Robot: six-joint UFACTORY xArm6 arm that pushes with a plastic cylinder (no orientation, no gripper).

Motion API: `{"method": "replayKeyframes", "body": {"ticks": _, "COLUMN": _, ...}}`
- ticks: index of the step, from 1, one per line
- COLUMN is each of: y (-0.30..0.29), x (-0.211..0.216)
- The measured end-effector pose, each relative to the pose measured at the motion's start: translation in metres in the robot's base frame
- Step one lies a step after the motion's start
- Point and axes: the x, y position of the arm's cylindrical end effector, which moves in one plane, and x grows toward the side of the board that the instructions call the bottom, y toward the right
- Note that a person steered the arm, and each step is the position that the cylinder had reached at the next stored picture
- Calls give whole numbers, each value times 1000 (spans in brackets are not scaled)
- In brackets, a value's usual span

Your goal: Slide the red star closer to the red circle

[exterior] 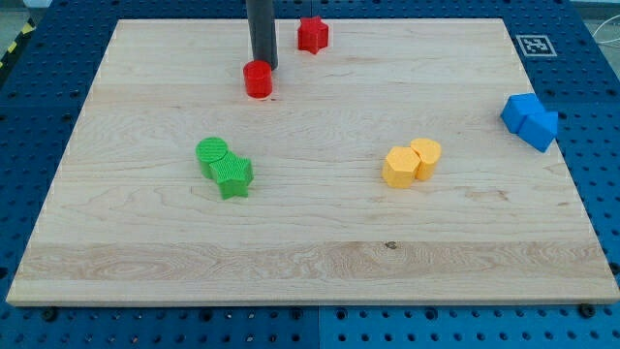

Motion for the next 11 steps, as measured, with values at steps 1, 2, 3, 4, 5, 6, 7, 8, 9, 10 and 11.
{"method": "replayKeyframes", "body": {"ticks": 1, "y": 2, "x": -14}}
{"method": "replayKeyframes", "body": {"ticks": 2, "y": 8, "x": -56}}
{"method": "replayKeyframes", "body": {"ticks": 3, "y": 34, "x": -78}}
{"method": "replayKeyframes", "body": {"ticks": 4, "y": 88, "x": -84}}
{"method": "replayKeyframes", "body": {"ticks": 5, "y": 114, "x": -89}}
{"method": "replayKeyframes", "body": {"ticks": 6, "y": 120, "x": -80}}
{"method": "replayKeyframes", "body": {"ticks": 7, "y": 123, "x": -40}}
{"method": "replayKeyframes", "body": {"ticks": 8, "y": 123, "x": -21}}
{"method": "replayKeyframes", "body": {"ticks": 9, "y": 123, "x": -2}}
{"method": "replayKeyframes", "body": {"ticks": 10, "y": 123, "x": -1}}
{"method": "replayKeyframes", "body": {"ticks": 11, "y": 131, "x": -21}}
